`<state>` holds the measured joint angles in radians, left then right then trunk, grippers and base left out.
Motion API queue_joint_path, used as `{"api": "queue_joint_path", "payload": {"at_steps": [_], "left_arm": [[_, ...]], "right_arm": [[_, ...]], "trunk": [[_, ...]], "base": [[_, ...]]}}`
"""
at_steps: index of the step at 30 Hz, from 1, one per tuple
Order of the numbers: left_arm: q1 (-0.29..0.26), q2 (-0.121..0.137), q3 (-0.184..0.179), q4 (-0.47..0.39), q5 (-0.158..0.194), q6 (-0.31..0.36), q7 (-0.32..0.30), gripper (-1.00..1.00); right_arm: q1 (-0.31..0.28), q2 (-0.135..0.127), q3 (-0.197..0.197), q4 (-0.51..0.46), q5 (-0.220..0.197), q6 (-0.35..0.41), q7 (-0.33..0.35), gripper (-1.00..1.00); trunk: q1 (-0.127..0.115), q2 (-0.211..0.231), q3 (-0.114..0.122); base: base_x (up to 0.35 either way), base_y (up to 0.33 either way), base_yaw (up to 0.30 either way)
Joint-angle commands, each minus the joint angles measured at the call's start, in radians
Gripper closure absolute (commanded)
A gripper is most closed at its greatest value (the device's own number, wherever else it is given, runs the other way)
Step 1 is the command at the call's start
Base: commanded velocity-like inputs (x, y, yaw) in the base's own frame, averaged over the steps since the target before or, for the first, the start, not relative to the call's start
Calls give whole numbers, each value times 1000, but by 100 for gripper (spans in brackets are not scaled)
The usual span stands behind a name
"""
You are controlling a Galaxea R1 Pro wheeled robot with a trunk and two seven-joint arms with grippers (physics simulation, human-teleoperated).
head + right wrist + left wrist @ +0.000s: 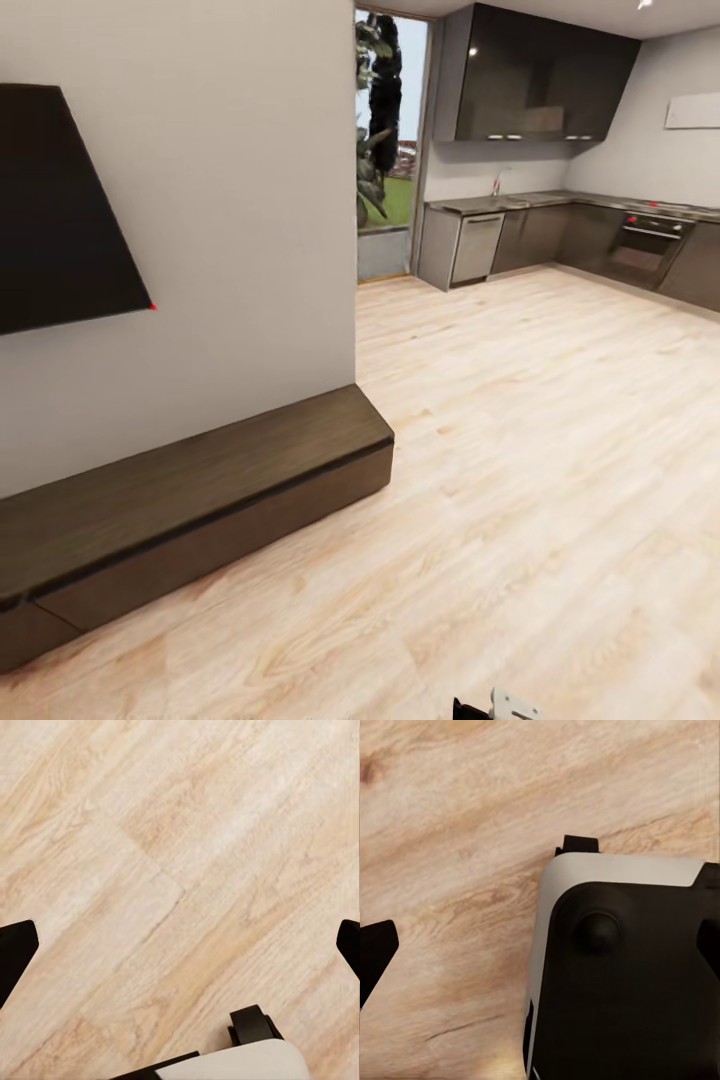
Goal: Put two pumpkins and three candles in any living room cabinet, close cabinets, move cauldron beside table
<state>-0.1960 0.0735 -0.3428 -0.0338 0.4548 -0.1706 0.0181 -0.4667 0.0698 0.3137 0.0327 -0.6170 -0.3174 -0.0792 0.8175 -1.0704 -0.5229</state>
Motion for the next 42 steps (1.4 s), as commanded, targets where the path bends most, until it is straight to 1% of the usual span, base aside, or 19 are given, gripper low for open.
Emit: {"api": "queue_joint_path", "payload": {"at_steps": [1, 42], "left_arm": [[0, 0, -9, 0, 7, -2, 2, -100], [0, 0, -9, 0, 7, -3, 2, -100]], "right_arm": [[-1, 1, 8, 4, -4, -5, -2, -100], [-1, 2, 9, 3, -3, -5, -2, -100]], "trunk": [[0, -1, -2], [0, -1, -40]], "base": [[0, 0, 239], [0, 0, 236]]}}
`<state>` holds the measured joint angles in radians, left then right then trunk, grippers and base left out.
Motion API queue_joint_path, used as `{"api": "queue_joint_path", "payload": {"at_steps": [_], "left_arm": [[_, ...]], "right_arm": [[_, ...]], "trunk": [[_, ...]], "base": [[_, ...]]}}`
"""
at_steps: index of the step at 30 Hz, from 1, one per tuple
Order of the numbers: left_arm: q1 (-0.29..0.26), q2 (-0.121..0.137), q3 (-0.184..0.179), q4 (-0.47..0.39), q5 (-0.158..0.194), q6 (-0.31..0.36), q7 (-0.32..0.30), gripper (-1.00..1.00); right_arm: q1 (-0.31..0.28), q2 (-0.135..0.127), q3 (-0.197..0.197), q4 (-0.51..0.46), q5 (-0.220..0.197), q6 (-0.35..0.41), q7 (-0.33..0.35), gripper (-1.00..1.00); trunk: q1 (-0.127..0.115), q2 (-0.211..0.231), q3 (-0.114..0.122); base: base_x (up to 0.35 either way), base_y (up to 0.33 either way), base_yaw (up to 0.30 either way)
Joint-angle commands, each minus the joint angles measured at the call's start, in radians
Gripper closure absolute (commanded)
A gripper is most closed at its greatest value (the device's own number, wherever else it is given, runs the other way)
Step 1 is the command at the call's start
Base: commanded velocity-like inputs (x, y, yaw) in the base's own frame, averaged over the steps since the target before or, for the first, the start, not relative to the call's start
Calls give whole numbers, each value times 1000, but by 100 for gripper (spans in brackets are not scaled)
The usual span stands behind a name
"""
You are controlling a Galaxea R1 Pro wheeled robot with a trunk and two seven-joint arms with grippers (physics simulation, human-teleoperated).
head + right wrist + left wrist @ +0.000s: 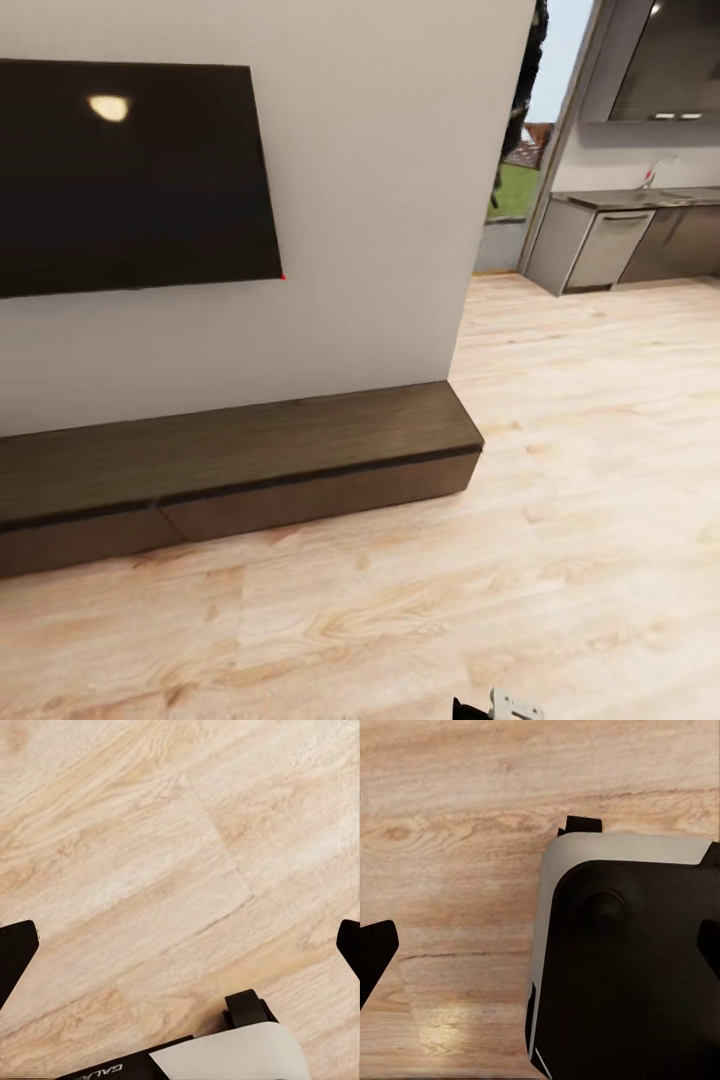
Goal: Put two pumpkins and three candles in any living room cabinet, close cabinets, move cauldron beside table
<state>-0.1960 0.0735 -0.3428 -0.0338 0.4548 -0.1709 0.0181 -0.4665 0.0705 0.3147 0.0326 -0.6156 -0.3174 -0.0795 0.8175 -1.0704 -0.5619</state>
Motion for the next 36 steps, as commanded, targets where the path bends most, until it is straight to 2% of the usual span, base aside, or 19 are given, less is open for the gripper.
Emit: {"api": "queue_joint_path", "payload": {"at_steps": [1, 17, 25, 33, 36], "left_arm": [[0, 0, -9, 0, 7, -2, 2, -100], [0, -1, 3, -3, 12, 1, -4, -100], [0, 20, 2, -8, 6, -2, -6, -100], [0, 26, -4, -12, 0, -5, -6, -100], [0, 26, -4, -12, 0, -40, -8, -100]], "right_arm": [[-1, 1, 9, 3, -4, -5, -2, -100], [-1, 1, 9, 3, -4, -5, -2, -100], [-1, 0, 9, 3, -2, -4, 0, -100], [-1, 1, 9, 1, 0, -3, 1, -100], [-1, 0, 9, 1, 0, -3, 1, -100]], "trunk": [[0, -1, -2], [0, -1, -19], [0, -1, -27], [0, -1, -29], [0, -1, -29]], "base": [[0, 0, 219], [0, 21, 216], [0, 97, 210], [93, 139, 0], [39, 38, -150]]}}
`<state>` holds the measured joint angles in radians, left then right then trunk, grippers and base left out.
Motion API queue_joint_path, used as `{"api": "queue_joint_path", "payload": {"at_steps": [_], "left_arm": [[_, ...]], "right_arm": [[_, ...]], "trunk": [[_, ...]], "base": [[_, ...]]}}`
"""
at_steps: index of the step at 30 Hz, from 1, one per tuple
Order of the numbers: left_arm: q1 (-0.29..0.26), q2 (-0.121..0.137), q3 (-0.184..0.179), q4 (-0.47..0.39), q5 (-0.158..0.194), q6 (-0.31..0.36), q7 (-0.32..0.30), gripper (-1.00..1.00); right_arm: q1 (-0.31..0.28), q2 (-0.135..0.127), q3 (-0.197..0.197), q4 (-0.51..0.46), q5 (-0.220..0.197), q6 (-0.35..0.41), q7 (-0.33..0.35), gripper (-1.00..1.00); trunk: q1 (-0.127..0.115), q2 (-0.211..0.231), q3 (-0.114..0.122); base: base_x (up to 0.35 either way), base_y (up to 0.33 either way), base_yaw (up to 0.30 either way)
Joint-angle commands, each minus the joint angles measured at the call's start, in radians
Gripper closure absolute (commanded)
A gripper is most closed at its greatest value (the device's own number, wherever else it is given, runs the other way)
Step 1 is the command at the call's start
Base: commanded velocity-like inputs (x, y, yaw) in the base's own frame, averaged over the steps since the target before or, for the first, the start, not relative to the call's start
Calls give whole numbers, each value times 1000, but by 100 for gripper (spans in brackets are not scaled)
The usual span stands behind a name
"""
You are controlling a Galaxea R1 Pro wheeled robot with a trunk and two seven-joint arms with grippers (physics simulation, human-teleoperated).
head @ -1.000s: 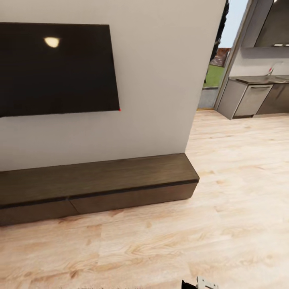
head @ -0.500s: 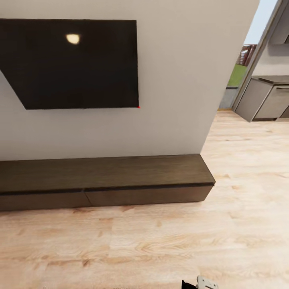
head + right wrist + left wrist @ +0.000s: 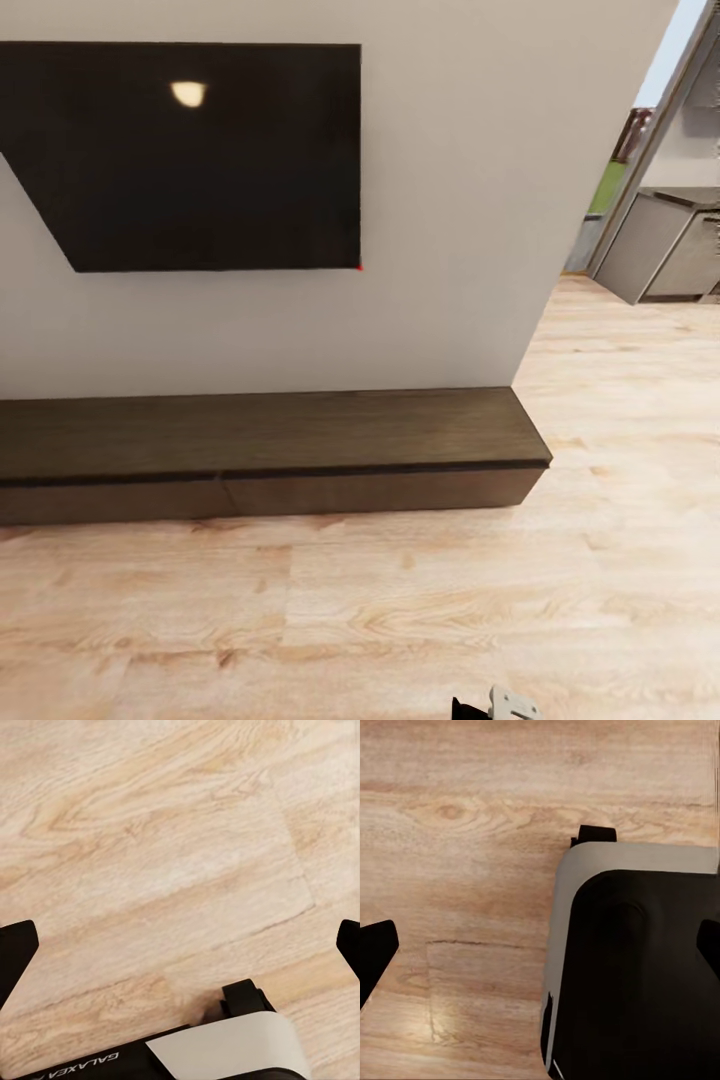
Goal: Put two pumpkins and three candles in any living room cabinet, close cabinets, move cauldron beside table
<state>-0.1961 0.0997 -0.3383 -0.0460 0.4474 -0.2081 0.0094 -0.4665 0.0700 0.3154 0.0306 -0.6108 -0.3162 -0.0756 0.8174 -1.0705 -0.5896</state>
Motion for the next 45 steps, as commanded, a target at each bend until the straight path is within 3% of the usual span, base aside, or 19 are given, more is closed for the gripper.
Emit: {"api": "queue_joint_path", "payload": {"at_steps": [1, 4, 9, 16, 19, 20, 22, 24, 28, 30, 31, 32, 36, 40, 43, 45], "left_arm": [[0, 1, -8, 0, 9, -29, -2, -100], [0, 18, -4, 0, 15, -98, -19, -100], [0, 40, 0, 0, 17, -119, -83, -100], [0, 69, 5, -1, 20, -138, -118, -100], [0, 95, 30, -2, 21, -178, -145, -100], [0, 106, 46, -3, 24, -186, -179, -100], [0, 156, 114, -6, 47, -197, -335, -100], [-1, 193, 160, -15, 64, -199, -437, -100], [-2, 257, 204, -80, 82, -175, -570, -100], [-3, 271, 209, -132, 91, -116, -602, -100], [-2, 278, 211, -181, 96, -45, -617, -100], [0, 288, 217, -463, 99, 308, -637, -100], [-1, 287, 242, -721, 102, 592, -636, -100], [-8, 276, 324, -880, 102, 777, -634, -100], [-11, 270, 382, -947, 112, 824, -635, -100], [-14, 268, 424, -970, 148, 844, -636, -100]], "right_arm": [[-1, 1, 8, 3, -4, -4, -3, -100], [-1, -1, 7, 3, -5, -4, -3, -100], [-1, -2, 7, 3, -6, -5, -3, -100], [-1, -4, 7, 4, -5, -7, -3, -100], [-1, -7, 8, 5, -4, -9, -2, -100], [-1, -7, 8, 4, -4, -10, -2, -100], [-1, -7, 13, 4, -3, -17, -1, -100], [-1, -8, 18, 5, -3, -27, -1, -100], [-1, -4, 21, 1, -4, -46, -2, -100], [-1, -2, 21, -3, -7, -49, -3, -100], [-1, -1, 21, -4, -7, -51, -3, -100], [-2, -6, 19, -7, -15, -60, -2, -100], [-2, -4, 18, -9, -19, -64, -1, -100], [-2, -5, 18, -9, -17, -62, -3, -100], [-1, -8, 9, -10, -23, -60, -1, -100], [-1, -11, -6, -12, -27, -61, -1, -100]], "trunk": [[0, -1, -1], [0, -1, -1], [0, -1, -1], [27, -50, -23], [38, -71, -32], [42, -78, -35], [50, -92, -42], [58, -106, -48], [73, -134, -60], [81, -148, -67], [84, -155, -70], [88, -162, -72], [104, -190, -82], [119, -218, -93], [130, -239, -101], [138, -253, -107]], "base": [[15, 15, -64], [6, 6, -27], [1, 1, -5], [0, 0, 0], [0, 0, 0], [0, 0, 0], [0, 0, 0], [0, 0, 0], [0, 0, 0], [0, 0, 0], [0, 0, 0], [0, 0, -82], [0, 0, -106], [0, 0, -110], [0, 0, -40], [0, 0, -13]]}}
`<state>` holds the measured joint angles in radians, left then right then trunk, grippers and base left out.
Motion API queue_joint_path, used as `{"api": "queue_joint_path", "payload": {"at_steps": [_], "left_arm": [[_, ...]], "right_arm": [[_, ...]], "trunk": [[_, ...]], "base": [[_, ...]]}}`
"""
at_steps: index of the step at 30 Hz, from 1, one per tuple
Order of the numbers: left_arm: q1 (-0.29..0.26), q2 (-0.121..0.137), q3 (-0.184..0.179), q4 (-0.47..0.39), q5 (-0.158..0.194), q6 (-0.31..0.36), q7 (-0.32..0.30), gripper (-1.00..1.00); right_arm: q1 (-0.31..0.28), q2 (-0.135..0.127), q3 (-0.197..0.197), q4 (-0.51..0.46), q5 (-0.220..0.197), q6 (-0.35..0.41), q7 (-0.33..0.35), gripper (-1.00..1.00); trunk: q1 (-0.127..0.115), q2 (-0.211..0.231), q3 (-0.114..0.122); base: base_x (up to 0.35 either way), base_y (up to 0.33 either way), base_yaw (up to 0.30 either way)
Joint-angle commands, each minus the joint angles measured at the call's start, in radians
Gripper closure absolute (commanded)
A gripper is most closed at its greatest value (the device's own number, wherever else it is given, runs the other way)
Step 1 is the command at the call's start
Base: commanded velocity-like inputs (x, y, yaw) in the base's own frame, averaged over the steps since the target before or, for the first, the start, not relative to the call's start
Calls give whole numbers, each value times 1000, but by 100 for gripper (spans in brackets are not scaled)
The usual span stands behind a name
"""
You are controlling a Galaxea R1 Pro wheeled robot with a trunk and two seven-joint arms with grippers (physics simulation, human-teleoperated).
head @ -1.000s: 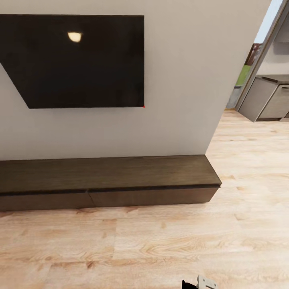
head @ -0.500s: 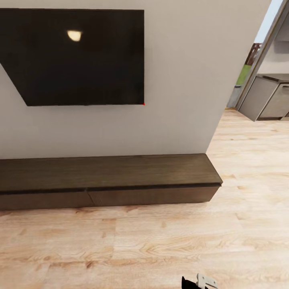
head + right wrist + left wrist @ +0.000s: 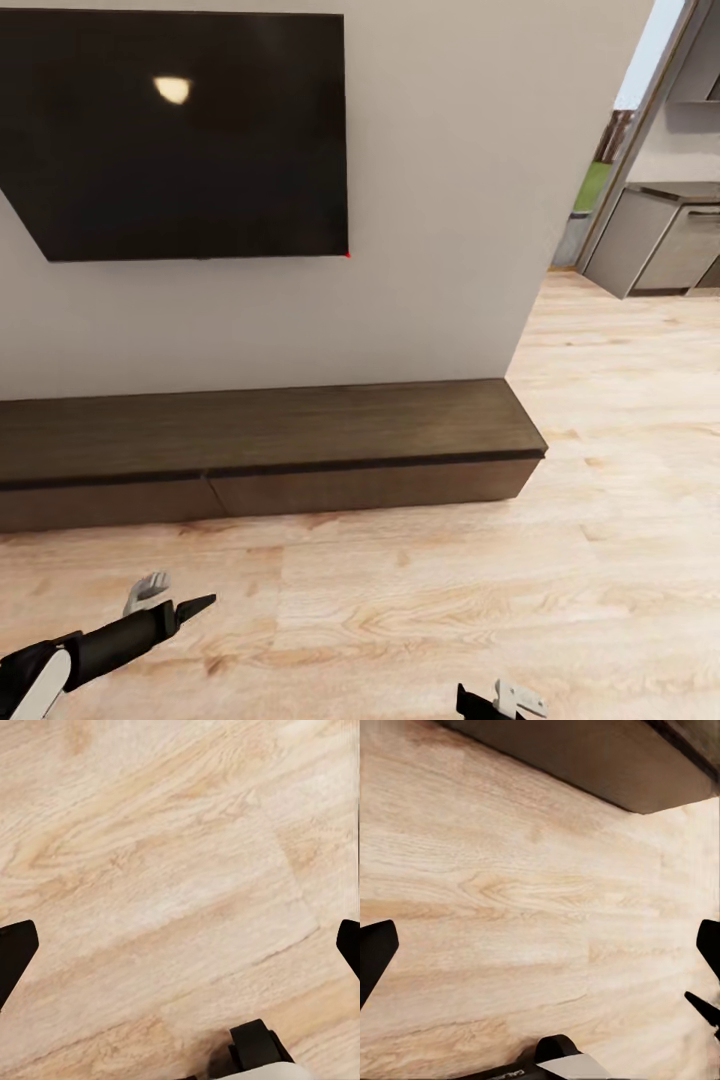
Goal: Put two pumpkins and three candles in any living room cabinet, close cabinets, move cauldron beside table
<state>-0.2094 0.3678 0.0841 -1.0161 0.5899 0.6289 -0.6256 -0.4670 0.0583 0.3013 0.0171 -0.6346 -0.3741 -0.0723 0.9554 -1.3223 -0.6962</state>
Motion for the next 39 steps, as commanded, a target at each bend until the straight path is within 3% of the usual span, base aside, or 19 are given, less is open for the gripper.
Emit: {"api": "queue_joint_path", "payload": {"at_steps": [1, 5, 6, 8, 11, 12, 15, 17, 27, 30, 32, 36, 39], "left_arm": [[-2, 0, 14, -13, 32, 24, -1, -100], [-3, -6, 30, -64, 116, 74, 0, -100], [-3, -18, 25, -78, 128, 79, 0, -100], [-2, -68, 3, -87, 135, 84, 3, -100], [-2, -124, -17, -70, 133, 85, 15, -100], [-1, -128, -19, -68, 133, 85, 16, -100], [4, -133, -23, -61, 134, 86, 18, -100], [8, -134, -24, -51, 136, 85, 17, -100], [10, -137, -42, 37, 138, 82, 8, -100], [11, -138, -49, 77, 137, 80, -21, -100], [10, -141, -72, 101, 135, 79, -33, -100], [10, -139, -120, 113, 134, 79, -41, -100], [10, -140, -132, 113, 134, 78, -47, -100]], "right_arm": [[-1, -4, -7, -3, -6, -3, -4, -100], [-2, -27, -93, -113, -35, 4, 11, -100], [-1, -31, -116, -161, -43, 8, 27, -100], [-2, -43, -151, -252, -56, 42, 90, -100], [-1, -73, -214, -326, -110, 129, 255, -100], [-1, -77, -228, -332, -126, 139, 293, -100], [-2, -85, -312, -345, -230, 162, 531, -100], [-2, -88, -345, -336, -268, 162, 593, -100], [-2, -91, -377, -300, -310, 182, 637, -100], [-2, -88, -402, -291, -368, 247, 775, -100], [-2, -87, -407, -288, -403, 286, 854, -100], [-2, -84, -410, -286, -419, 296, 897, -100], [-2, -84, -413, -286, -429, 280, 902, -100]], "trunk": [[4, -8, -4], [19, -36, -16], [23, -43, -20], [31, -57, -26], [42, -78, -35], [46, -85, -38], [58, -106, -48], [65, -120, -54], [104, -190, -85], [115, -211, -95], [123, -225, -101], [138, -253, -114], [150, -274, -123]], "base": [[0, 0, -6], [0, 0, -3], [0, 0, 0], [0, 0, 0], [0, 0, 0], [0, 0, 0], [0, 0, 0], [0, 0, 0], [0, 0, 0], [0, 0, 0], [0, 0, 0], [0, 0, 0], [0, 0, 0]]}}
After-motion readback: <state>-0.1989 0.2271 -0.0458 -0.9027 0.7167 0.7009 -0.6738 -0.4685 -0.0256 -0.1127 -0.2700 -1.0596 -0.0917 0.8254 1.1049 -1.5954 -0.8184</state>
